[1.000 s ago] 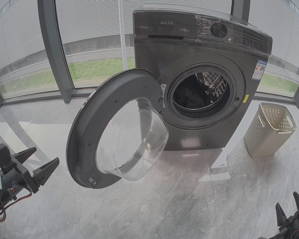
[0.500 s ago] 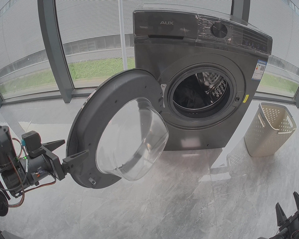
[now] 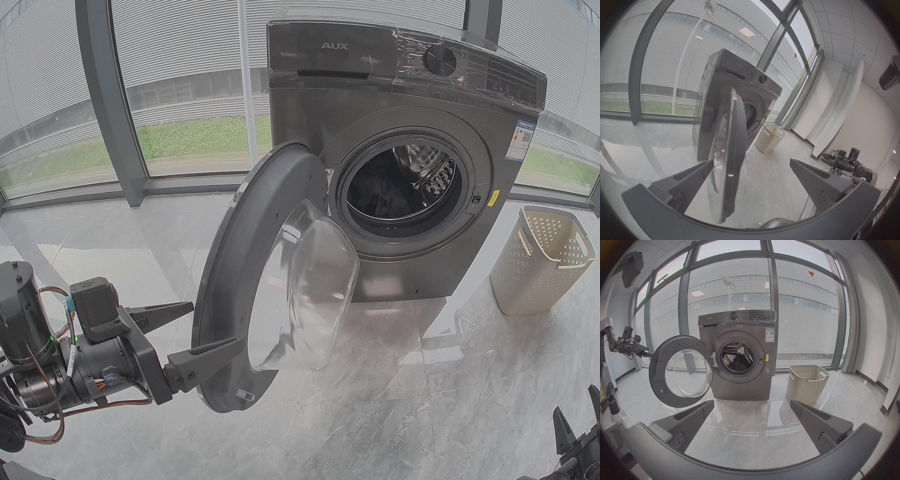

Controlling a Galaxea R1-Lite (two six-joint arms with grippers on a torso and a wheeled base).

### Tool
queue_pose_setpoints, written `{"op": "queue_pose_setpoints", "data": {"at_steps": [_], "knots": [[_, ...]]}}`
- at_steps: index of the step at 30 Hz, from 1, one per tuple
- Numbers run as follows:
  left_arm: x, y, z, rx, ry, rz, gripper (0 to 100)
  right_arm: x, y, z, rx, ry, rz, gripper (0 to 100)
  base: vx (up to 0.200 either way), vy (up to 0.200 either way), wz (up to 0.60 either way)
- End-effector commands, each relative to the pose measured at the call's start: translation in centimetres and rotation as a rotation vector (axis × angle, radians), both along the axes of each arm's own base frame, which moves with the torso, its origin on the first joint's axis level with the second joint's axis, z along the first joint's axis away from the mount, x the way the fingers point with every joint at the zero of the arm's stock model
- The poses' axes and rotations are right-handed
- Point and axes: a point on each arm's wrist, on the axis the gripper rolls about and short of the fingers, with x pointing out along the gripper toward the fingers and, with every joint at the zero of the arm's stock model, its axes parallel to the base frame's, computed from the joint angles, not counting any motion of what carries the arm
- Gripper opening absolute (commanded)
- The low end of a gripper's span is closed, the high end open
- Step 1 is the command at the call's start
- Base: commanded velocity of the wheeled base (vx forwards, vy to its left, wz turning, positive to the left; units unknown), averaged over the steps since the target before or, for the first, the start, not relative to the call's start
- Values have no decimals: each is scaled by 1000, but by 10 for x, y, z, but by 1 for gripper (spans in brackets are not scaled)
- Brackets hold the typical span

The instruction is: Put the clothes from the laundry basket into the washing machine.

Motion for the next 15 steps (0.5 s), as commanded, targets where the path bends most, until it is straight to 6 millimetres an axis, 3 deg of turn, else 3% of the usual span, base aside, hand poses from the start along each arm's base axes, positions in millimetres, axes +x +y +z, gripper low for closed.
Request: {"op": "queue_pose_setpoints", "data": {"at_steps": [1,7,14,15], "knots": [[-6,1,5,-13,-24,-4,100,-1,0,-2,0,-8,0,100,0,0,0],[1,-5,9,-14,-29,1,100,-1,0,-2,0,-8,0,100,0,0,0],[26,-31,10,5,-6,-15,100,-1,0,-2,0,-8,0,100,0,0,0],[32,-42,11,6,-7,-19,100,-1,0,-2,0,-8,0,100,0,0,0]]}}
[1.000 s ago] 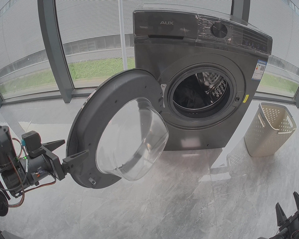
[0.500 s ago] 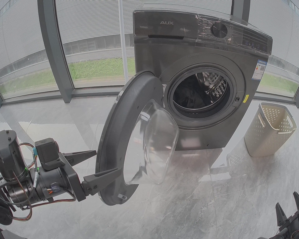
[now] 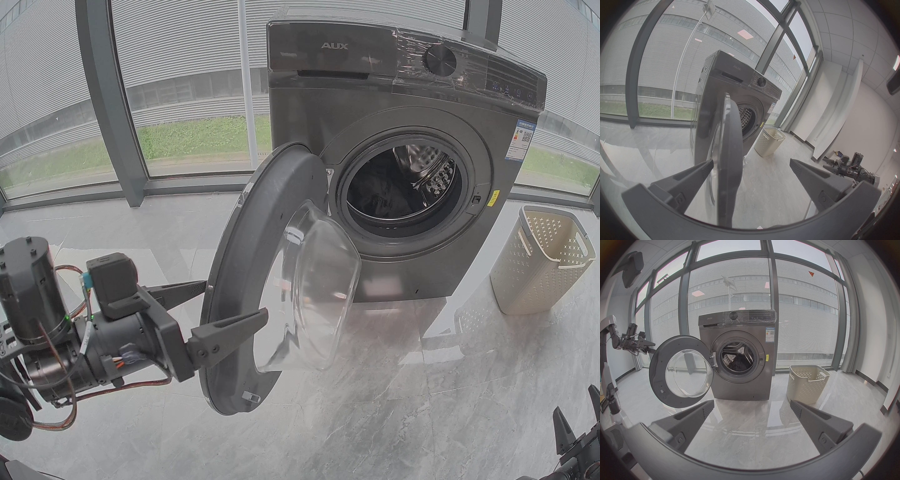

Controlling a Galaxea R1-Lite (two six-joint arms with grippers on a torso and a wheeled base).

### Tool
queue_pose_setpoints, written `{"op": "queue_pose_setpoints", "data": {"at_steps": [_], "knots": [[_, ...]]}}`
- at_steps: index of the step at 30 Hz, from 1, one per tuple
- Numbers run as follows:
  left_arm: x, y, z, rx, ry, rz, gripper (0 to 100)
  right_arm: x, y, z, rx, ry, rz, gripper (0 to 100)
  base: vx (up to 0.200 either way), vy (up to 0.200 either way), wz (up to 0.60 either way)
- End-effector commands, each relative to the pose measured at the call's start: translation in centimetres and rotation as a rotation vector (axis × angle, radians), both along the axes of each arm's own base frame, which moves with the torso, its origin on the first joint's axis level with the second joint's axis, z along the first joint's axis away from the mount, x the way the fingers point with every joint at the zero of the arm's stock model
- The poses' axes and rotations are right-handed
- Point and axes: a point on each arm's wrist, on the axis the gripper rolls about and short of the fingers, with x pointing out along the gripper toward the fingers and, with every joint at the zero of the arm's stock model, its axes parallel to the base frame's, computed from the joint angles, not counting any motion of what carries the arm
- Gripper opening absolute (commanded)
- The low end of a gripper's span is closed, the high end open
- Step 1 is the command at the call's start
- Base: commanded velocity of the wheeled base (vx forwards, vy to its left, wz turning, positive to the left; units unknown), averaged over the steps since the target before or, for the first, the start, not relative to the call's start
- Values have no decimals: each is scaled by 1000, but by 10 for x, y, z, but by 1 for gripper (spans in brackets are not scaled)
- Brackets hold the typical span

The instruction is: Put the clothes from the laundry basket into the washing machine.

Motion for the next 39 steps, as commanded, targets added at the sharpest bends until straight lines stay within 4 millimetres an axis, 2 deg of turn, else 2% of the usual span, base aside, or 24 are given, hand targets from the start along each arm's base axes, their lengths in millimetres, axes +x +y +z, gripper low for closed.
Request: {"op": "queue_pose_setpoints", "data": {"at_steps": [1,4,8,13,18,23,27,33,39], "knots": [[20,-28,-1,11,21,-20,100,0,0,-3,0,-6,0,100,0,0,0],[25,-44,0,-3,9,-42,100,-1,0,-2,0,-8,0,100,0,0,0],[21,-60,0,-62,4,-92,100,-1,0,-2,0,-8,0,100,0,0,0],[24,-66,-4,-80,4,-86,100,-1,0,-2,0,-8,0,100,0,0,0],[21,-61,-2,-84,-9,-53,100,-1,0,-2,0,-8,0,100,0,0,0],[9,-46,4,-103,-30,-43,100,-1,0,-2,0,-8,0,100,0,0,0],[7,-37,5,-106,-34,-21,100,-1,0,-2,0,-8,0,100,0,0,0],[24,-19,-1,-43,-66,79,100,-1,0,-2,0,-8,0,100,0,0,0],[39,-19,-9,8,-64,175,100,-1,0,-2,0,-8,0,100,0,0,0]]}}
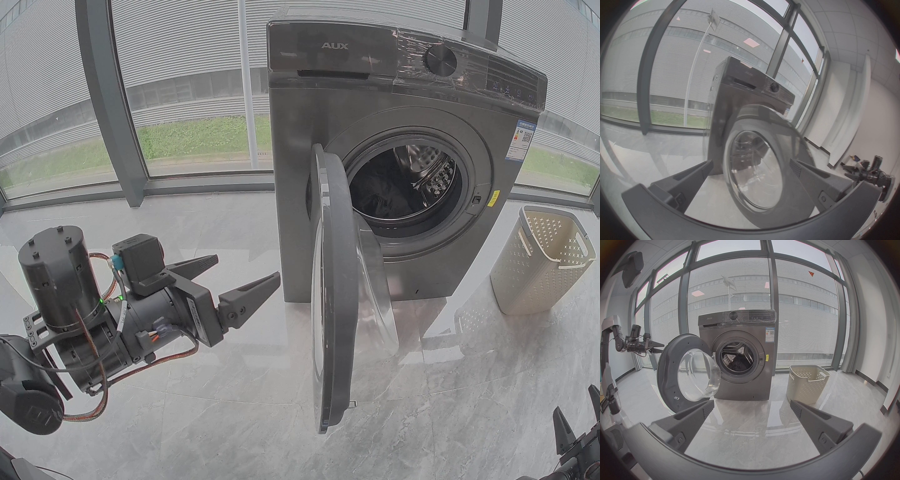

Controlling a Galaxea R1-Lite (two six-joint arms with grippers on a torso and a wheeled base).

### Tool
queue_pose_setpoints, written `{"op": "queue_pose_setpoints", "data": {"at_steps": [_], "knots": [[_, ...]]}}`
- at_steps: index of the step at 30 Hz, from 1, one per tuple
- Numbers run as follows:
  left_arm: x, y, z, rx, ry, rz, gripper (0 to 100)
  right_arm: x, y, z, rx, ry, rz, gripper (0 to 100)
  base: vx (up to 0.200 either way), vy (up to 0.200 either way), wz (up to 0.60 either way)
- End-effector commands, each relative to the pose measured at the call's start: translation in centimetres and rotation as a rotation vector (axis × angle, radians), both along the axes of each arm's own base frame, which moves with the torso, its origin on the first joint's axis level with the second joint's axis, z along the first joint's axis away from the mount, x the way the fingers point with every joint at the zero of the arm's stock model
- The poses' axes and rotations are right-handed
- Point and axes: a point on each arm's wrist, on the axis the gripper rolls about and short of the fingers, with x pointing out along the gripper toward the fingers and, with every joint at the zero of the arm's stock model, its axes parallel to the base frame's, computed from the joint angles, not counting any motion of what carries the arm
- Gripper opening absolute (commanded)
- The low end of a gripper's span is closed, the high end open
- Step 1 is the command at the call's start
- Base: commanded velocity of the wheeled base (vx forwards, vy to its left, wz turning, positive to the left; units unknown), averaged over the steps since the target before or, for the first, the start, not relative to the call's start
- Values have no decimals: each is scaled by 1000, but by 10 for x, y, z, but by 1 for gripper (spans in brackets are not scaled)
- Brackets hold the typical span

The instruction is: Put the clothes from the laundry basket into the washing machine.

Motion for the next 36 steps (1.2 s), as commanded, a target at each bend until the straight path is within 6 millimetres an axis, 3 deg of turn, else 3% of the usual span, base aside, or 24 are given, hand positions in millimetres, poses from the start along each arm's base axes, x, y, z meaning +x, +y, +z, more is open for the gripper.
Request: {"op": "queue_pose_setpoints", "data": {"at_steps": [1,7,17,25,36], "knots": [[12,-3,-6,24,14,71,100,-1,0,-2,0,-8,0,100,0,0,0],[20,-18,-6,25,13,66,100,-1,0,-2,0,-8,0,100,0,0,0],[54,-57,2,4,-16,85,100,-1,0,-2,0,-8,0,100,0,0,0],[56,-96,-2,-8,-12,-1,100,-1,0,-2,0,-8,0,100,0,0,0],[77,-119,-11,-10,-17,-7,100,-1,0,-2,0,-8,0,100,0,0,0]]}}
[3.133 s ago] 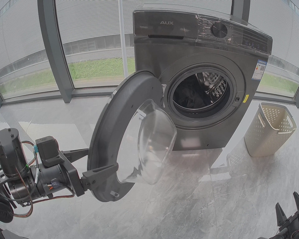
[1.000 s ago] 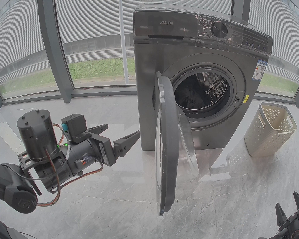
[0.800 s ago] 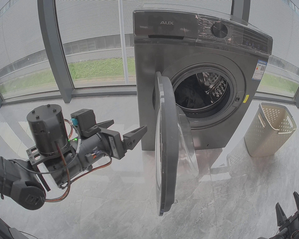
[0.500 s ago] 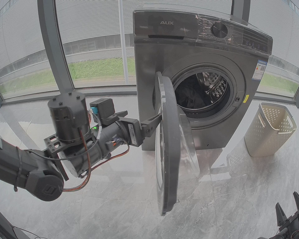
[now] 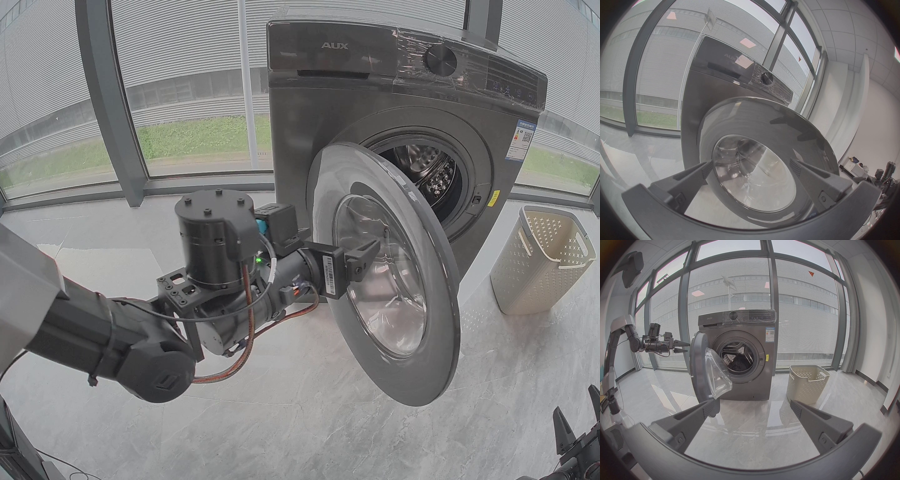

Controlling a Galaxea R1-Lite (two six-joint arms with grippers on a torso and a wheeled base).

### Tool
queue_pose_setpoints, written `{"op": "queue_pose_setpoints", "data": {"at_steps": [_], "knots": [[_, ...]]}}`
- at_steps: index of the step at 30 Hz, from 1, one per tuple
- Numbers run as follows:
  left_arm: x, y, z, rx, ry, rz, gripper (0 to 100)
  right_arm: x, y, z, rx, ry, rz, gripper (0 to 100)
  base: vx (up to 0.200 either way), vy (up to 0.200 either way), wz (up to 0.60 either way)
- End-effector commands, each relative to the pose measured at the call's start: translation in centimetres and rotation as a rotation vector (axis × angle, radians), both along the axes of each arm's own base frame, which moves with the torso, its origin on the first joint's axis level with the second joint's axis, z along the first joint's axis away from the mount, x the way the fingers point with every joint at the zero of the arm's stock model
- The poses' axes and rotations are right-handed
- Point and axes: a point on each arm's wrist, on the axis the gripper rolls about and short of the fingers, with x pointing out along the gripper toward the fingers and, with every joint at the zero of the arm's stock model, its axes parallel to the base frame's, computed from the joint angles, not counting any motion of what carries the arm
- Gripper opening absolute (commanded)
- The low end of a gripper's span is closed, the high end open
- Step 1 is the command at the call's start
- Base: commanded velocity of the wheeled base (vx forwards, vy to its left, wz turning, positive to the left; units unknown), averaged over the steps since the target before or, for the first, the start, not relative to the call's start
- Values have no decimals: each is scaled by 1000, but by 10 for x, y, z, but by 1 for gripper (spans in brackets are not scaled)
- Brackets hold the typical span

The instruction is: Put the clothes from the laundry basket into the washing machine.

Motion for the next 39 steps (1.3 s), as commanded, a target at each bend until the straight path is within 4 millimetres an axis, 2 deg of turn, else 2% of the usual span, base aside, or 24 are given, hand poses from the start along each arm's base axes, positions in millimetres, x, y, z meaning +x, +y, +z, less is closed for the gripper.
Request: {"op": "queue_pose_setpoints", "data": {"at_steps": [1,4,11,15,19,22,26,29,30,32,34,35,36,37,38,39], "knots": [[13,-14,-7,0,1,-3,100,-1,0,-2,0,-8,1,100,0,0,0],[24,-27,-7,-16,-15,-6,100,-1,0,-2,0,-8,1,100,0,0,0],[44,-45,-3,-37,-17,-4,100,-1,0,-2,0,-8,1,100,0,0,0],[52,-53,2,-105,65,12,100,-1,0,-2,0,-8,1,100,0,0,0],[57,-53,8,-149,96,42,100,-1,0,-2,0,-8,1,100,0,0,0],[55,-48,6,-142,107,52,100,-1,0,-2,0,-8,-1,100,0,0,0],[39,-32,7,-127,117,61,100,-1,0,-2,0,-8,1,100,0,0,0],[6,-8,7,-91,144,52,100,-1,0,-2,0,-8,1,100,0,0,0],[6,-8,7,-91,144,52,100,-1,0,-2,0,-8,1,100,0,0,0],[-27,21,10,-58,154,46,100,-1,0,-2,0,-8,1,100,0,0,0],[-38,33,10,-37,148,50,100,-1,0,-2,0,-8,1,100,0,0,0],[-52,49,9,-14,139,59,100,-1,0,-2,0,-8,1,100,0,0,0],[-54,50,9,-12,138,59,100,0,0,-3,0,-6,1,100,0,0,0],[-72,70,7,7,128,73,100,-1,0,-2,0,-8,1,100,0,0,0],[-82,81,6,12,121,83,100,-1,0,-2,0,-8,1,100,0,0,0],[-82,81,6,12,121,83,100,-1,0,-2,0,-8,1,100,0,0,0]]}}
